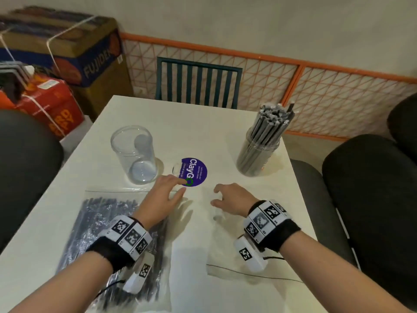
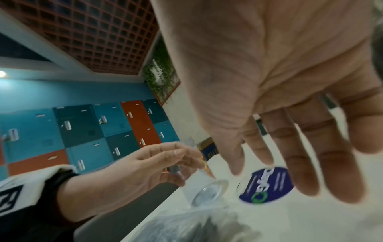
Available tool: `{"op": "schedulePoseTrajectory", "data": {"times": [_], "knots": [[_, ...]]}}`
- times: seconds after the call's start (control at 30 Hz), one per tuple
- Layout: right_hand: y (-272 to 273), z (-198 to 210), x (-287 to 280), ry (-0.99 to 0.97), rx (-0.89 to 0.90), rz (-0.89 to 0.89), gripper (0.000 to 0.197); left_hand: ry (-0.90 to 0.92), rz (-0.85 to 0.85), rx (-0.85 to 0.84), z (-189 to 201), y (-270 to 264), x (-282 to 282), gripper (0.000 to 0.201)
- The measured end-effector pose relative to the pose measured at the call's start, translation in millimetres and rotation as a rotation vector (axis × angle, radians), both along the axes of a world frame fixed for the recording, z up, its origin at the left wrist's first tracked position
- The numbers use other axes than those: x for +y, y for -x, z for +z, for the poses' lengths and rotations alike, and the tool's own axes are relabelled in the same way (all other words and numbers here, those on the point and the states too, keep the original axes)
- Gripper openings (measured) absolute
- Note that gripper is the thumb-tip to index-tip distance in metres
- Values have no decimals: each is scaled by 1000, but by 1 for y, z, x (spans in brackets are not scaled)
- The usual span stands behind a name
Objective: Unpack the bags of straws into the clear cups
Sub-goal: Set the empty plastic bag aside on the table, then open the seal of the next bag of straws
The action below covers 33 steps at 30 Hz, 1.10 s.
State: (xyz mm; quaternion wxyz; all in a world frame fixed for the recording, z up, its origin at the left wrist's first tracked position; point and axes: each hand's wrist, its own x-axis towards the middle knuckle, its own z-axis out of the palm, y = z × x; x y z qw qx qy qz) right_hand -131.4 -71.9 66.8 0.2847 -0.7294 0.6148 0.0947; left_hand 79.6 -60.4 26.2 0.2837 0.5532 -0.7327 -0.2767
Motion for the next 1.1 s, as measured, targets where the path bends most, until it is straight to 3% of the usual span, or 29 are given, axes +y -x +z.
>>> {"op": "schedulePoseTrajectory", "data": {"times": [0.07, 0.13, 0.2, 0.3, 0.37, 0.47, 0.53, 0.6, 0.7, 0.77, 0.8, 0.83, 0.87, 0.97, 1.03, 1.1], "knots": [[-36, -20, -5, -79, -155, -85, 57, -1, 165, -95, -6, -45, 8, 25], [-69, -47, -11, -139, -247, -170, 70, -41, 323, -262, -14, -87, 17, 27], [-98, -74, -15, -156, -295, -259, 82, -165, 516, -392, -20, -118, 25, 42], [-127, -103, -18, -129, -471, -481, 96, -450, 734, -374, -31, -147, 33, 74], [-140, -114, -20, -130, -482, -539, 89, -551, 713, -305, -42, -160, 34, 74], [-151, -105, -18, -184, -473, -538, 41, -593, 622, -199, -47, -176, 33, 48], [-152, -86, -14, -244, -623, -566, 33, -581, 636, -81, -39, -186, 32, 46], [-151, -54, -7, -273, -897, -597, 32, -443, 691, 68, -17, -189, 33, 58], [-152, -2, 7, -152, -1135, -520, 31, 25, 706, 81, 37, -179, 35, 66], [-153, 31, 18, -4, -1158, -439, 20, 266, 562, 110, 78, -161, 37, 45], [-153, 45, 23, 78, -1178, -393, 19, 272, 468, 181, 98, -150, 39, 28], [-154, 56, 29, 154, -1203, -335, 22, 205, 378, 279, 116, -139, 42, 15], [-155, 64, 33, 223, -1228, -283, 28, 83, 288, 402, 131, -129, 44, 17], [-164, 78, 45, 391, -1211, -152, 38, -391, 156, 751, 159, -109, 43, 41], [-169, 75, 53, 463, -1176, -147, 34, -572, 177, 844, 163, -107, 41, 48], [-173, 69, 59, 484, -1169, -175, 33, -618, 199, 855, 164, -106, 40, 45]]}}
